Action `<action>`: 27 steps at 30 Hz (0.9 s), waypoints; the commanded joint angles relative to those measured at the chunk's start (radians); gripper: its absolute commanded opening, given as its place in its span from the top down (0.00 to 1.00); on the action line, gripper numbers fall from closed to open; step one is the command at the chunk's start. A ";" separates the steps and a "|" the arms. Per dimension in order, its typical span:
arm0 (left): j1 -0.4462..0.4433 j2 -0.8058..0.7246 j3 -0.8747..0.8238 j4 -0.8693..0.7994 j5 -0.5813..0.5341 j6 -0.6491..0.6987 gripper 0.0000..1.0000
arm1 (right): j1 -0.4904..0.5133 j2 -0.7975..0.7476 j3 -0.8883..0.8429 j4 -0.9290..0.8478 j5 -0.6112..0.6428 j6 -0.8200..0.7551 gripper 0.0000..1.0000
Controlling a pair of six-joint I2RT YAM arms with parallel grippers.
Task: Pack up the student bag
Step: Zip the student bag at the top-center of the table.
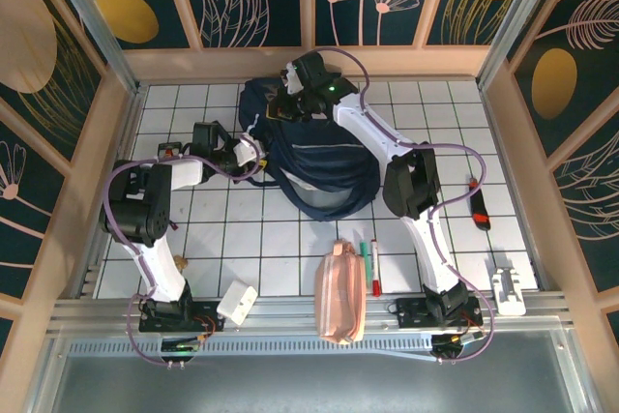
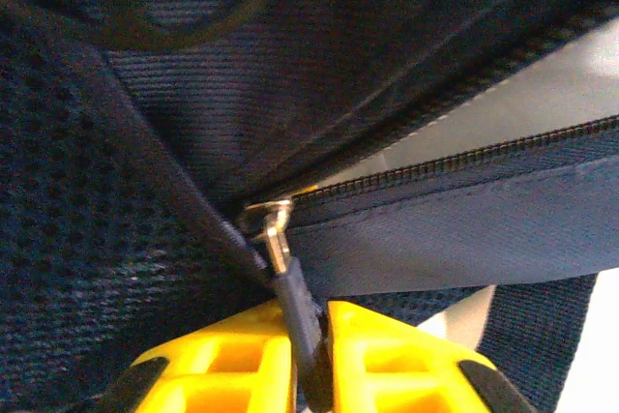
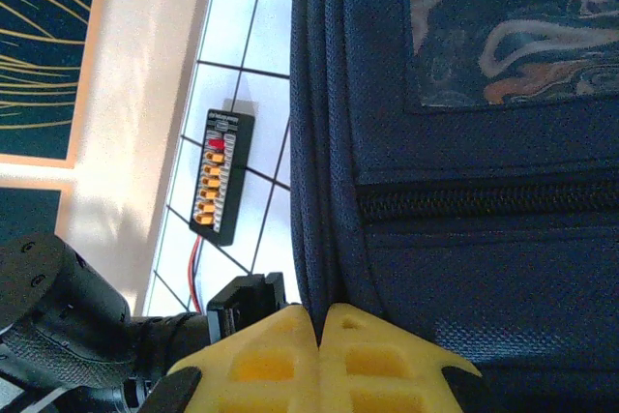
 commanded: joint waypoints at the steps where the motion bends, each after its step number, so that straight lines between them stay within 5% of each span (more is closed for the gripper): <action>1: -0.006 -0.005 0.009 0.010 0.062 0.008 0.88 | -0.010 -0.046 0.020 0.116 -0.036 0.019 1.00; 5: -0.006 0.010 0.017 -0.015 0.065 0.012 1.00 | -0.009 -0.047 0.018 0.112 -0.033 0.019 1.00; 19: -0.005 -0.203 -0.137 0.026 0.091 0.051 1.00 | -0.019 -0.007 -0.045 0.225 0.162 -0.021 1.00; 22: -0.006 -0.195 -0.133 0.027 0.067 0.026 0.89 | -0.023 0.014 -0.036 0.234 0.153 -0.018 1.00; 27: -0.005 -0.154 -0.087 -0.028 0.106 0.024 0.92 | -0.019 0.014 -0.055 0.251 0.108 0.002 1.00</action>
